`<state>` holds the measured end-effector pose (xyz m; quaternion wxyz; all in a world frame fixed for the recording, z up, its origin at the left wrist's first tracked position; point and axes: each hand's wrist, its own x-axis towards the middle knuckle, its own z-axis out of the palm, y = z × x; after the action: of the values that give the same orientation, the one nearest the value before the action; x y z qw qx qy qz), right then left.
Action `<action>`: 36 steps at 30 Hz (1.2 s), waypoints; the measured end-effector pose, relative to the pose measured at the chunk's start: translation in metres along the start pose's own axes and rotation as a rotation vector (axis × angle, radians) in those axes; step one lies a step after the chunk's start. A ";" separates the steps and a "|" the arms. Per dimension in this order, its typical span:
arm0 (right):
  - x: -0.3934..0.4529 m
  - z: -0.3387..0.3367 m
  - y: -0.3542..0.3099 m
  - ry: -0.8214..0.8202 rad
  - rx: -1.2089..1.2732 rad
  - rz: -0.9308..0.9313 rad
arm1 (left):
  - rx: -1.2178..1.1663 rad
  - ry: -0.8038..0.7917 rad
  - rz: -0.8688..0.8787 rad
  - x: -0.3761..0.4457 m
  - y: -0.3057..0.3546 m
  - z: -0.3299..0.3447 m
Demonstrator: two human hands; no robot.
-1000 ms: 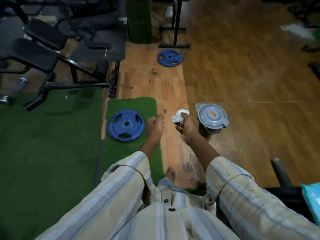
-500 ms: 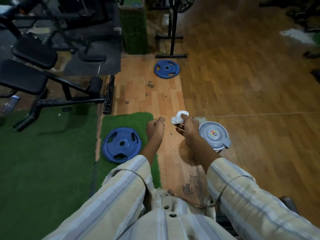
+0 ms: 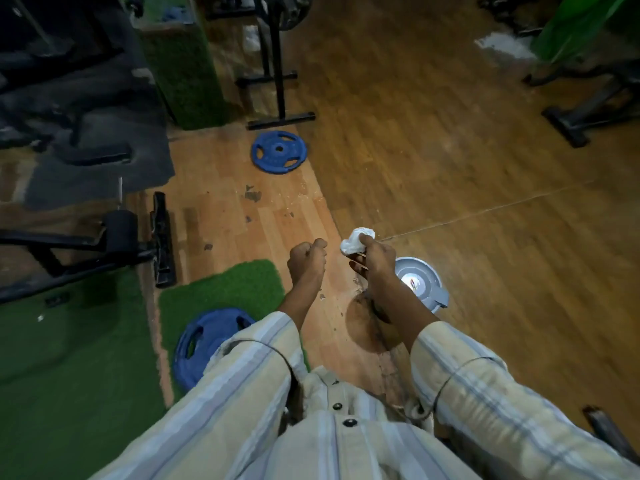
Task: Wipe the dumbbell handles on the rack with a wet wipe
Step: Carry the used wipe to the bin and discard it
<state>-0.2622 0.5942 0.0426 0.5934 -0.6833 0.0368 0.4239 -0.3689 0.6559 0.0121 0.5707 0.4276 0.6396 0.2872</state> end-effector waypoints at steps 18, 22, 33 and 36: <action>0.081 -0.006 -0.067 0.434 0.315 -0.001 | 0.273 -0.527 0.044 0.104 0.083 0.134; 0.119 -0.010 -0.078 0.465 0.371 0.027 | 0.306 -0.576 0.051 0.119 0.099 0.162; 0.250 -0.043 -0.136 0.539 0.460 0.102 | 0.592 -0.618 0.133 0.172 0.141 0.287; 0.265 -0.061 -0.138 0.620 0.503 0.128 | 0.667 -0.721 0.154 0.164 0.142 0.324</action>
<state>0.0154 0.7033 -0.0189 0.6751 -0.6087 0.3590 0.2118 -0.0194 0.8263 -0.0055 0.5648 0.7048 0.4253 -0.0579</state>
